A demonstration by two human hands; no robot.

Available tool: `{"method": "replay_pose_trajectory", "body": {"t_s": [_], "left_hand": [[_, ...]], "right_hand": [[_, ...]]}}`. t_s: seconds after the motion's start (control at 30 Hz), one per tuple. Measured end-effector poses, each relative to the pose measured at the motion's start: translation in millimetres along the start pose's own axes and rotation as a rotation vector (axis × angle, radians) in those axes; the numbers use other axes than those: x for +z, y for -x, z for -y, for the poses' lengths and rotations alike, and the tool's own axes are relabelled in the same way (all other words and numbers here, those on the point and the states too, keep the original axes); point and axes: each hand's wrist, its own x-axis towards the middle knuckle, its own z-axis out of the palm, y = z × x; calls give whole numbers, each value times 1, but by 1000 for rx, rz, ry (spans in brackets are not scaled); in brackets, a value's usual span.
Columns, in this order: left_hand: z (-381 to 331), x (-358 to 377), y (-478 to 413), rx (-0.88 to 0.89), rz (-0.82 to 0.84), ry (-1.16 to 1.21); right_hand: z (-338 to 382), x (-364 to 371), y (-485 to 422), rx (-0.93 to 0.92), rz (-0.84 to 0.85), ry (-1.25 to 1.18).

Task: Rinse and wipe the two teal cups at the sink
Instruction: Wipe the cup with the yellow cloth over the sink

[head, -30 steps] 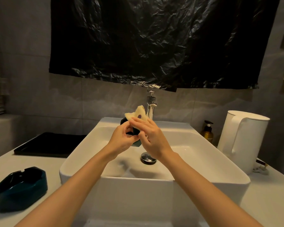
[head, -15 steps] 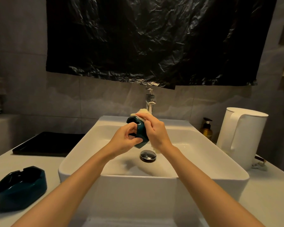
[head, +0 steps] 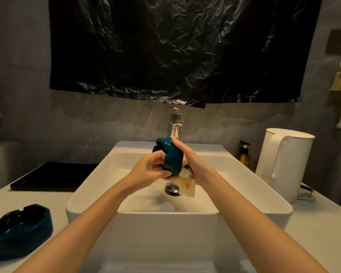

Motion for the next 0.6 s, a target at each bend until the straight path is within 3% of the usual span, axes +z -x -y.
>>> {"method": "replay_pose_trajectory", "body": {"t_s": [0.13,0.23,0.3,0.6], "left_hand": [[-4,-1,-2,-62,9,63],[-12,-8,-6,-169,-8,464],[-15,-12,-9,-219,-57,611],[-8,-19,-9,-192,-164,596]], "right_hand": [[-4,3,2,-81,-22,35],[-8,8,-5,-243,-33,17],[-11,10,-10,-362,-73,72],[-22,17,-16,-647,-77,311]]}}
